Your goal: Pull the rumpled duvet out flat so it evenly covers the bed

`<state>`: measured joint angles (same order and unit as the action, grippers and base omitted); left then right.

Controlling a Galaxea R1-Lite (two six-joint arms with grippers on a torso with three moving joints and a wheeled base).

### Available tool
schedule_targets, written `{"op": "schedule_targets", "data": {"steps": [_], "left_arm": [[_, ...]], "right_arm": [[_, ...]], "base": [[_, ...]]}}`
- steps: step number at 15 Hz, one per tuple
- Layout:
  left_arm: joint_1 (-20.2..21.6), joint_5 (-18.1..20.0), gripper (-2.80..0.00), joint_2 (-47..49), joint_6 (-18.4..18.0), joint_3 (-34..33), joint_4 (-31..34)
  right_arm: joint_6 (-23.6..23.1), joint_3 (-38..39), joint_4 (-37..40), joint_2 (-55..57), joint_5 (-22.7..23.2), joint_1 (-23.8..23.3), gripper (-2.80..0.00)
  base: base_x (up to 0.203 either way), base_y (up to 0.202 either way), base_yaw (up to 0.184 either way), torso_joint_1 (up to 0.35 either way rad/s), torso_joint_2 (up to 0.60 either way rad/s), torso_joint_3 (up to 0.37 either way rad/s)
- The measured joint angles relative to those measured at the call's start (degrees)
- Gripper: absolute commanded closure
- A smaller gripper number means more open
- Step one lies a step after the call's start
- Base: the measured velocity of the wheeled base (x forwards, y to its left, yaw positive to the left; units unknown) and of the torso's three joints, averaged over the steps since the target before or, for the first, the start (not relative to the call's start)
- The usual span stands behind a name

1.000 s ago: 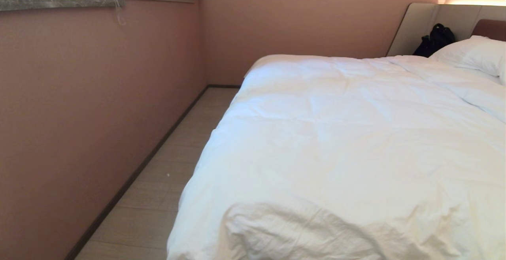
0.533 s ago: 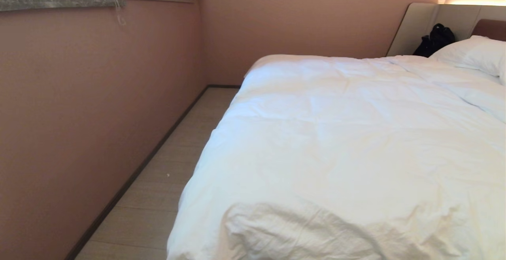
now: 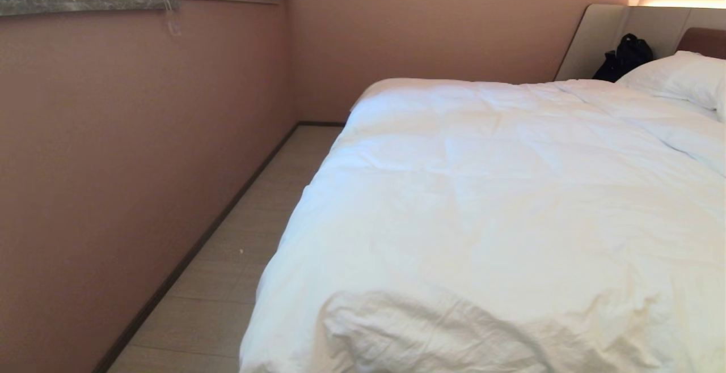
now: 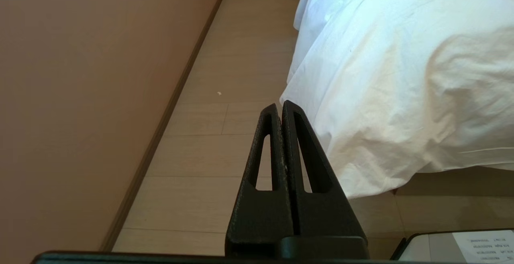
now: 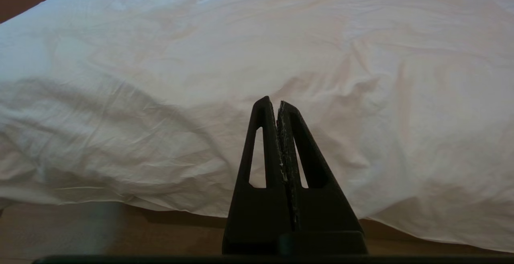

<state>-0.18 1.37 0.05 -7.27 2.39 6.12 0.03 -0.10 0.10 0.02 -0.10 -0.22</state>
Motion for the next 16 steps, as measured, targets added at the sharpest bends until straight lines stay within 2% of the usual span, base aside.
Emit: {"op": "schedule_targets", "data": {"steps": [11, 16], "left_arm": [[0.01, -0.03, 0.00, 0.00, -0.01, -0.07, -0.04], [-0.04, 0.01, 0.00, 0.00, -0.01, -0.05, -0.01]], "right_arm": [[-0.01, 0.00, -0.02, 0.00, -0.01, 0.09, 0.00], [0.01, 0.00, -0.01, 0.00, 0.02, 0.00, 0.00]], "base": [[0.000, 0.000, 0.000, 0.000, 0.00, 0.000], [-0.001, 0.147, -0.005, 0.002, 0.00, 0.002]]}}
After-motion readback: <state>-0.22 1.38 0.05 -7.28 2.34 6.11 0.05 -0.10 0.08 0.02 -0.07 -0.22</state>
